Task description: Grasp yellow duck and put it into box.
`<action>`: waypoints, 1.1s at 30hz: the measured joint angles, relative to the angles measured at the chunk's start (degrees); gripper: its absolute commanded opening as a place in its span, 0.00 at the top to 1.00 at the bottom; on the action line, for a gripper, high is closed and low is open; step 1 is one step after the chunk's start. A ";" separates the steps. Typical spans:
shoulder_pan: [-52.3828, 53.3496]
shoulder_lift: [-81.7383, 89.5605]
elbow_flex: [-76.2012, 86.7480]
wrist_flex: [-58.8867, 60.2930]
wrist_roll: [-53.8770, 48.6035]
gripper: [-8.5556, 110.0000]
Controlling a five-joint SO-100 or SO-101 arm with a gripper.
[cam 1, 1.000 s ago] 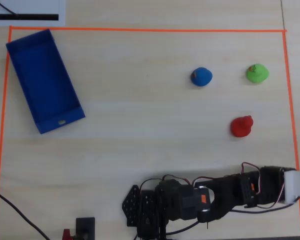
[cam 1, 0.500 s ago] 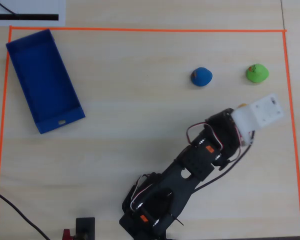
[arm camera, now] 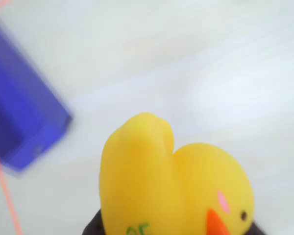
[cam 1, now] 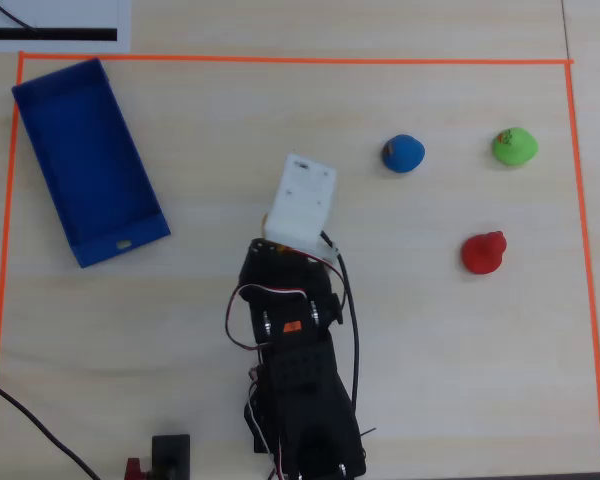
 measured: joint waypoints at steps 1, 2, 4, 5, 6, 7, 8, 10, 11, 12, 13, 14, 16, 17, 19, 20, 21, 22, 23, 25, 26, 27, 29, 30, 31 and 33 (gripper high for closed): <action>-4.04 -2.29 -2.81 2.02 1.14 0.93; -7.03 -4.57 -5.45 3.43 2.20 0.93; -13.10 -10.28 -11.78 5.80 4.48 0.93; -15.91 -13.36 -14.94 6.50 5.45 0.93; -18.72 -16.96 -18.46 7.21 6.42 0.93; -21.09 -20.39 -21.80 7.91 7.21 0.93; -23.29 -23.99 -25.40 8.61 7.91 0.93; -27.16 -31.73 -32.78 9.84 9.32 0.93; -28.56 -35.33 -36.47 10.28 9.67 0.93; -29.97 -40.52 -41.75 10.63 9.67 0.93; -30.85 -44.47 -45.70 10.81 9.76 0.93; -31.38 -48.43 -50.01 10.81 9.93 0.93; -31.90 -56.16 -58.10 11.25 9.93 0.93; -31.99 -60.03 -61.96 11.34 9.84 0.93; -31.99 -67.24 -69.17 11.34 9.84 0.93; -31.99 -70.75 -72.60 11.34 9.67 0.93; -31.99 -73.74 -75.23 11.34 9.49 0.91; -31.90 -76.73 -77.87 11.34 9.32 0.88; -31.82 -79.72 -80.33 11.34 9.23 0.86; -31.64 -85.17 -84.99 11.34 9.05 0.84; -31.38 -87.80 -86.92 11.25 8.96 0.83; -31.20 -90.53 -89.03 11.25 8.61 0.83; -30.85 -95.36 -92.72 10.90 8.00 0.83; -30.67 -97.82 -94.83 10.81 7.73 0.83; -30.59 -100.28 -96.94 10.63 7.65 0.82; -30.59 -105.38 -101.25 10.55 7.47 0.81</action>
